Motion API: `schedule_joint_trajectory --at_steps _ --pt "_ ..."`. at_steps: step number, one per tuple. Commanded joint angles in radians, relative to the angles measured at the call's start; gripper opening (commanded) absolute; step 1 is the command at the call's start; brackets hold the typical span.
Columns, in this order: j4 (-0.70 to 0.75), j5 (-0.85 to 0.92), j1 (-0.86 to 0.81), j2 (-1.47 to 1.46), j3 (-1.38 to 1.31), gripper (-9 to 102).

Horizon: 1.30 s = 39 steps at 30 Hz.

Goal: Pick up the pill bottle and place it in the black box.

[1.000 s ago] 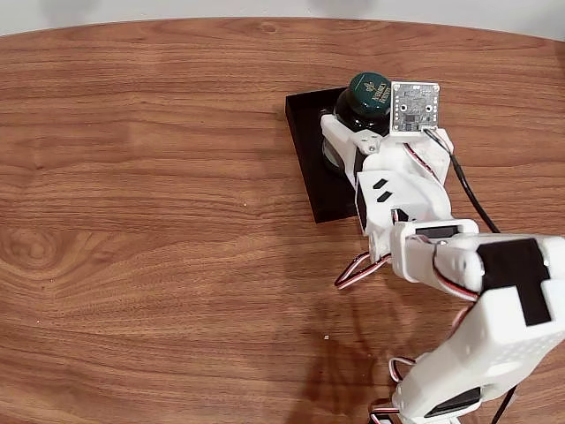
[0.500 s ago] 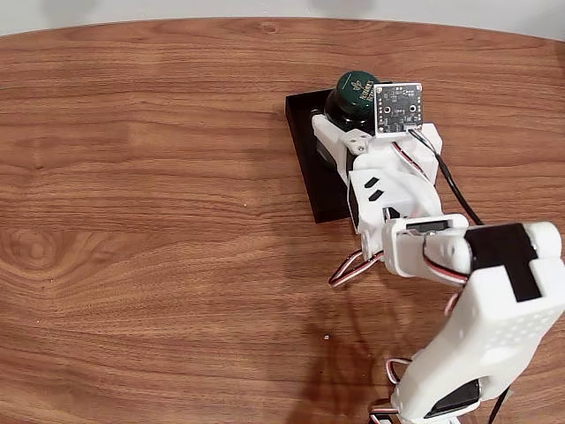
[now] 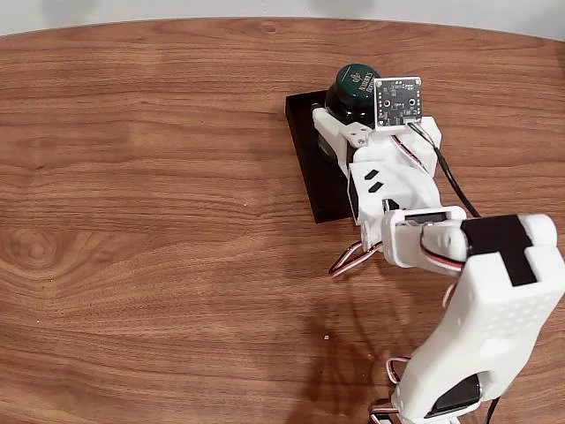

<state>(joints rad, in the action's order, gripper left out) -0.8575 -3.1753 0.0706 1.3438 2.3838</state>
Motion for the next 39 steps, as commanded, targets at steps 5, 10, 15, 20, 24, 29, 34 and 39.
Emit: schedule_joint_trajectory --at_steps 5,10,15,20,24,29,34,39 --pt "0.100 0.008 -0.014 0.044 -0.084 22" --pt "0.100 0.005 -0.009 0.034 -0.087 26" --pt "0.101 -0.005 0.000 0.023 -0.089 32" --pt "0.117 -0.008 -0.002 0.021 -0.089 37" --pt "0.143 -0.002 -0.012 0.034 -0.092 42" --pt "0.192 0.008 -0.025 0.077 -0.087 44" --pt "0.287 0.017 -0.025 0.166 -0.064 47" --pt "0.503 0.048 -0.021 0.328 -0.052 48"
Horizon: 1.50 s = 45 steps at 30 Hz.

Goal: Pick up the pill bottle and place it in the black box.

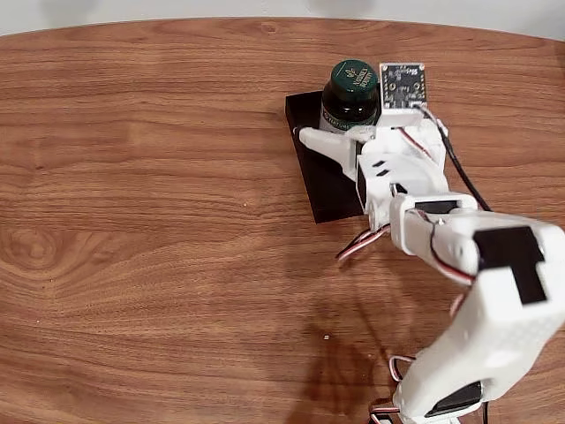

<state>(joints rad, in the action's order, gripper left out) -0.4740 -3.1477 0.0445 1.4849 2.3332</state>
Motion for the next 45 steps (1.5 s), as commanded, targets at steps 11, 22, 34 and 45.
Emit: schedule_joint_trajectory --at_steps 11,22,34,45 --pt "0.640 0.011 -0.021 0.538 -0.041 48" --pt "0.899 -0.052 -0.009 1.052 0.215 48" --pt "1.091 -0.012 0.023 1.394 0.385 47" --pt "1.226 -0.008 0.003 1.761 0.592 46"
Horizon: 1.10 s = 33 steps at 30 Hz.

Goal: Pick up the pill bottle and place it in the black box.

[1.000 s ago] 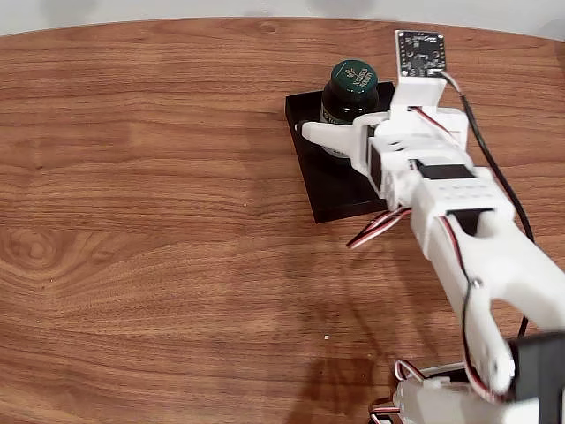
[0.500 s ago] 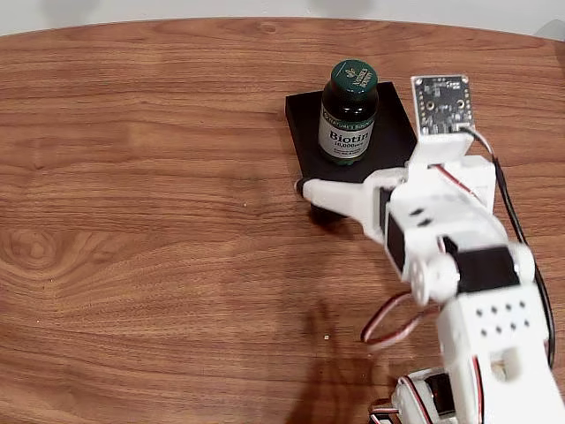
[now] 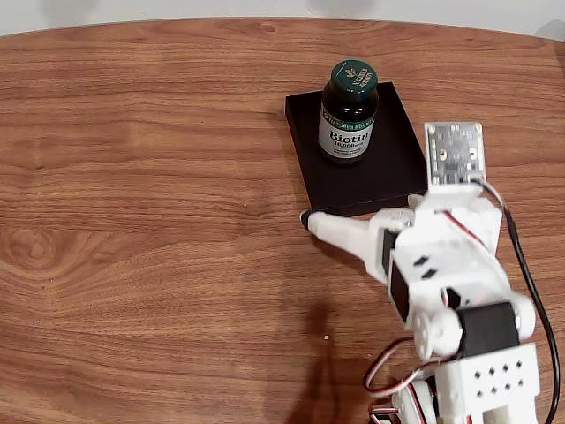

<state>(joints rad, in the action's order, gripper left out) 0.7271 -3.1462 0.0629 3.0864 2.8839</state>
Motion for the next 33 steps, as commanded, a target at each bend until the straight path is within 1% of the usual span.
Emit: schedule_joint_trajectory --at_steps 1,2,8,10,12,14,20,25,27,30,33 --pt "0.041 -0.018 -0.021 0.215 0.074 46" --pt "0.046 -0.023 -0.028 0.250 0.106 45" --pt "0.055 -0.021 -0.075 0.253 0.138 45" --pt "0.083 -0.029 -0.091 0.253 0.144 44" --pt "0.114 -0.014 -0.101 0.253 0.144 41" --pt "0.192 -0.021 -0.104 0.253 0.146 34" --pt "0.491 -0.097 -0.084 0.253 0.146 1" --pt "0.687 -0.005 -0.078 0.253 0.146 0" --pt "0.741 0.017 -0.074 0.253 0.146 0" --pt "0.778 0.055 -0.055 0.253 0.146 0" --pt "0.778 0.140 -0.044 0.253 0.146 0"
